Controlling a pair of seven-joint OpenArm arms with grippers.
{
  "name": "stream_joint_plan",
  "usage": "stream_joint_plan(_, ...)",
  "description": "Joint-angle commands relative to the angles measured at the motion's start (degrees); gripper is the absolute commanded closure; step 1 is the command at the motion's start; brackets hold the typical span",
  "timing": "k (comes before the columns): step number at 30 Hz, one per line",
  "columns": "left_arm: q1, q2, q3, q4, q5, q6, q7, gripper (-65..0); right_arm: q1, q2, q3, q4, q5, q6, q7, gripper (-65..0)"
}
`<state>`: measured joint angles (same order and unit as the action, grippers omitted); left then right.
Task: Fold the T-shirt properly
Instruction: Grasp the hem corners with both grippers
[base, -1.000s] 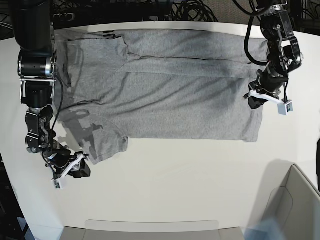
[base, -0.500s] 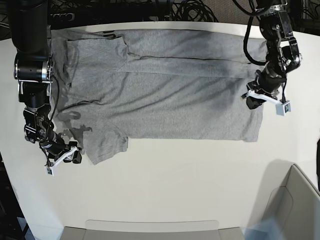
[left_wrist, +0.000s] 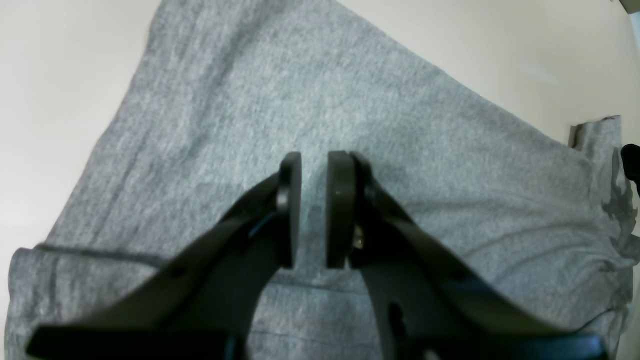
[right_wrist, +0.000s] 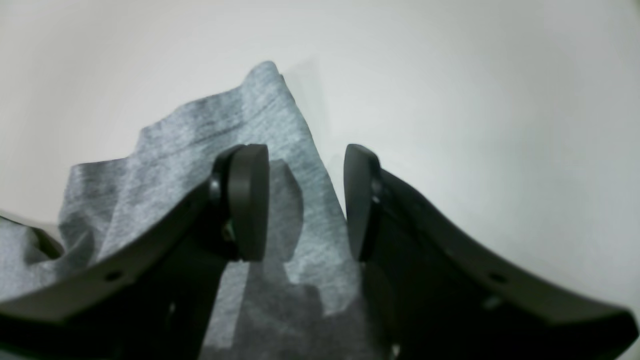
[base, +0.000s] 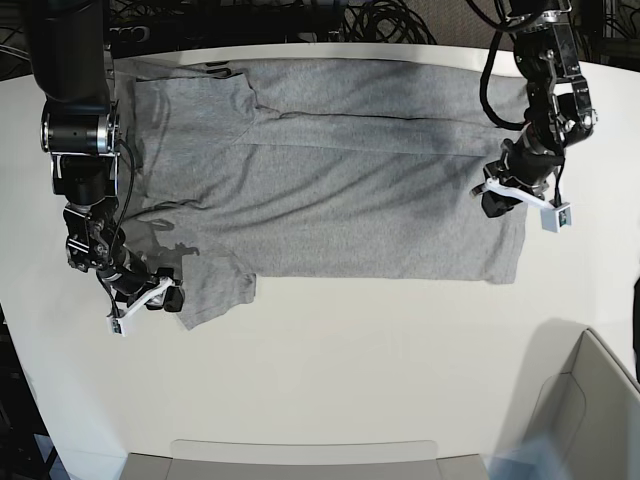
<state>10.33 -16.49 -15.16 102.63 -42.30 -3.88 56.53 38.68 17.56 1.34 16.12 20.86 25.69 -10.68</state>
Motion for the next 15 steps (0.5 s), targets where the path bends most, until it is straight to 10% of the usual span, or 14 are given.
stream_joint_plan(1,-0.7,-0.7,-0.27,1.24,-0.73,-0.12,-0.93,-8.9,1.19,0.77,0.11,0.63,-0.42,0.02,-0.36,-25.0)
stream_joint_plan(15,-7.38,-0.87,-0.53,-1.13,-0.55,0.14,-0.58,-11.5,-1.01,-0.29,-14.4,0.89,1.77,5.56,-0.44,-25.0)
